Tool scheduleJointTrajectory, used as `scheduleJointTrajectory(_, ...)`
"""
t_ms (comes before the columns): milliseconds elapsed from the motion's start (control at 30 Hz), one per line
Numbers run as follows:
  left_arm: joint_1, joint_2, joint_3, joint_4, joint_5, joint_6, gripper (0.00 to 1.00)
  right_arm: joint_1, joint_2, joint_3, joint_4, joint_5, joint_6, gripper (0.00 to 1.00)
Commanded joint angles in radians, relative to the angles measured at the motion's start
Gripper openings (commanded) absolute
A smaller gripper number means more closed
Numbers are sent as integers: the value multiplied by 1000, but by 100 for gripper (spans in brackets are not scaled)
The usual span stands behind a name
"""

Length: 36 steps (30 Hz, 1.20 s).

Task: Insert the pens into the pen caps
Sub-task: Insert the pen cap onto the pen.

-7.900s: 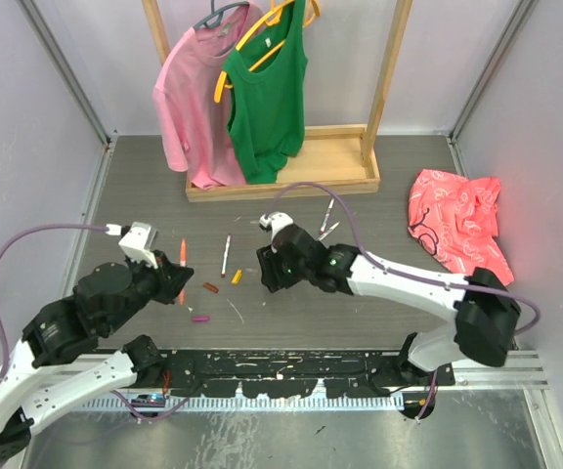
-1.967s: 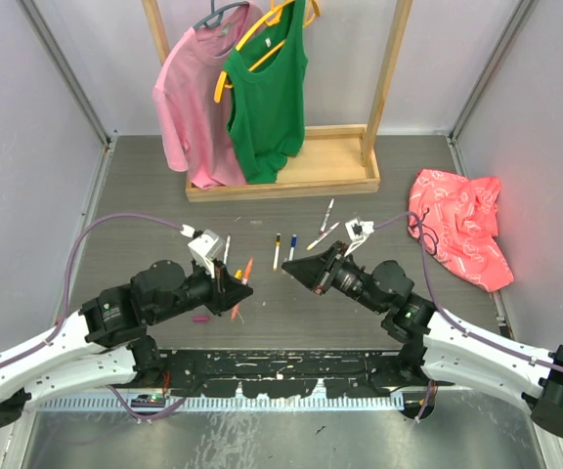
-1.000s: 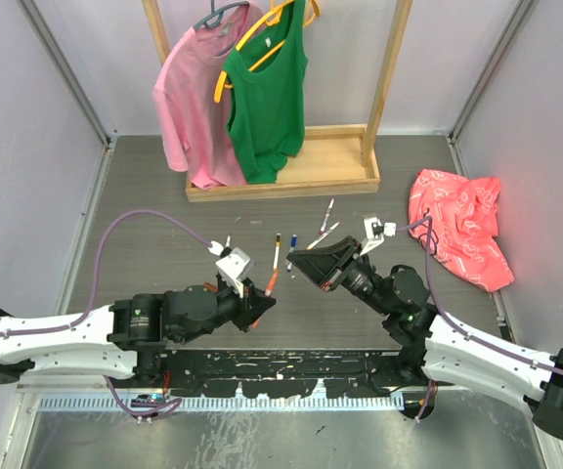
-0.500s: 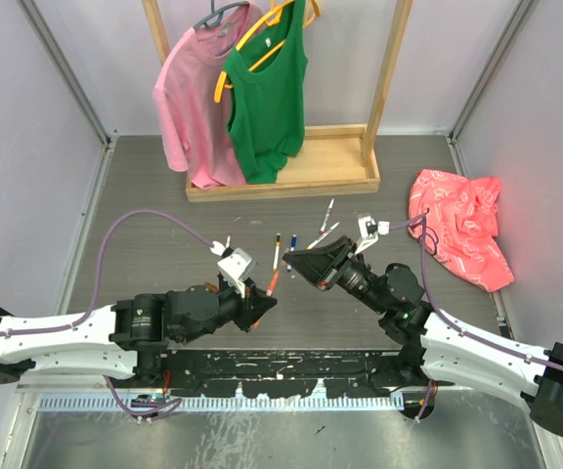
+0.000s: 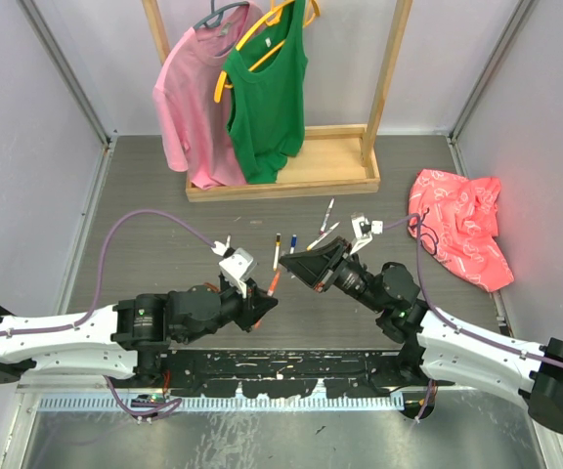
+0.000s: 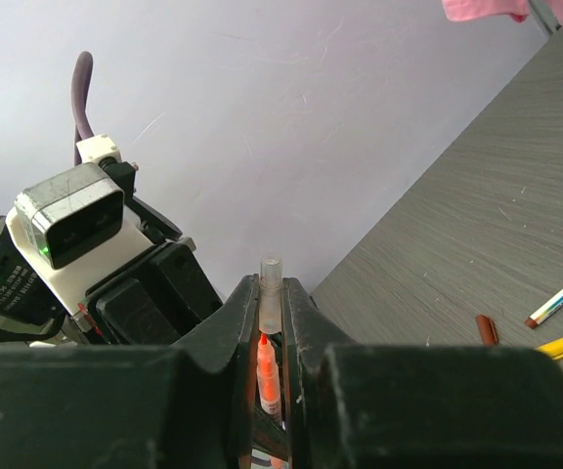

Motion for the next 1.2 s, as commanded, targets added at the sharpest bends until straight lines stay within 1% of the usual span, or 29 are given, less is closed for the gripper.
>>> scheduleJointTrajectory(0,-5,-11,20,68,-20,6,0,-2,5,6,62,-29,7,0)
scheduleJointTrajectory(1167,-6,-28,17,73,-63,-9,0,-2,7,-1,88,-70,1,0)
